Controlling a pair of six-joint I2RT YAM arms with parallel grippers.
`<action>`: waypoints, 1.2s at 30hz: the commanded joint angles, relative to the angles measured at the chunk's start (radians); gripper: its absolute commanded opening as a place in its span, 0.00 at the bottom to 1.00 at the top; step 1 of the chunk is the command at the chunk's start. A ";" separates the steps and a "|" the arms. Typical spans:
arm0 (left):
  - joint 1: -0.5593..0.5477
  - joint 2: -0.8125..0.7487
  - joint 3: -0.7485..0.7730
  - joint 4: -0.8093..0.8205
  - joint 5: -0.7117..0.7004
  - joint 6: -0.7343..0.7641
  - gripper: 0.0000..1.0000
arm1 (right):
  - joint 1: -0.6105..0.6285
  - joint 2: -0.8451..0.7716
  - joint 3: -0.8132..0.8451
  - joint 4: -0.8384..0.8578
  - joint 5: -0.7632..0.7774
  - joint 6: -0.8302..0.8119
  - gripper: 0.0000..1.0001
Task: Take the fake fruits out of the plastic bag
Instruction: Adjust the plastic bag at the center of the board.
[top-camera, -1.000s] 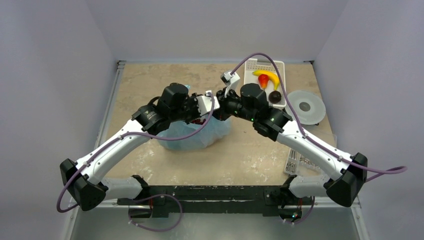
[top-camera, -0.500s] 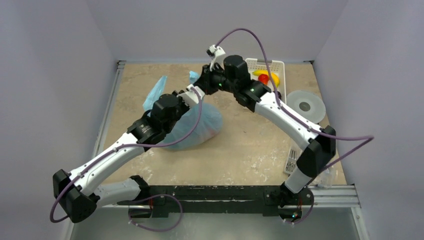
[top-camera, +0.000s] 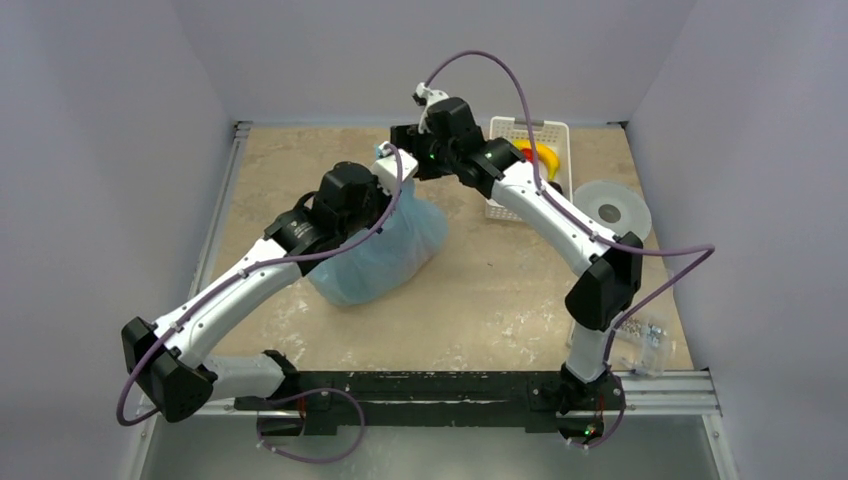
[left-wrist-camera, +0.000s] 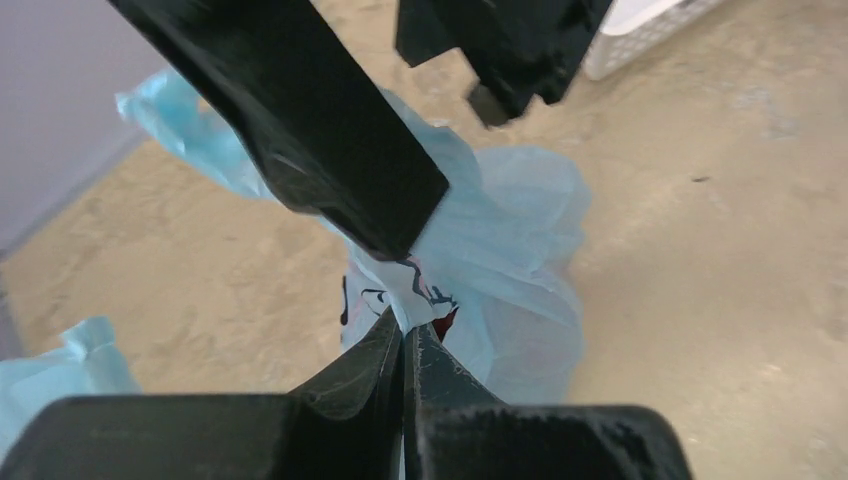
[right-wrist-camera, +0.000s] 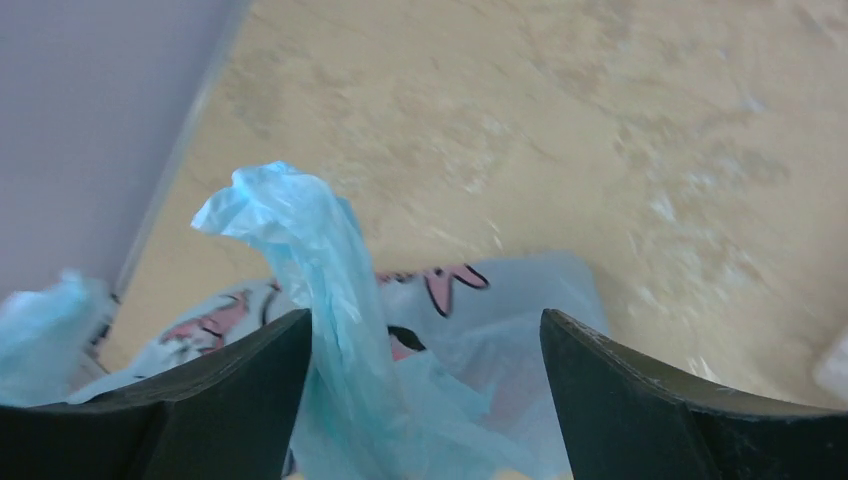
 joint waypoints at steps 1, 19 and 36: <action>0.062 0.030 0.102 -0.098 0.301 -0.199 0.00 | -0.010 -0.186 -0.183 -0.067 0.176 0.035 0.88; 0.134 0.074 0.147 -0.134 0.481 -0.280 0.00 | 0.060 -0.745 -0.919 0.479 0.048 0.337 0.99; 0.104 0.003 0.072 -0.030 0.491 -0.238 0.00 | 0.208 -0.463 -0.954 0.597 0.383 0.876 0.99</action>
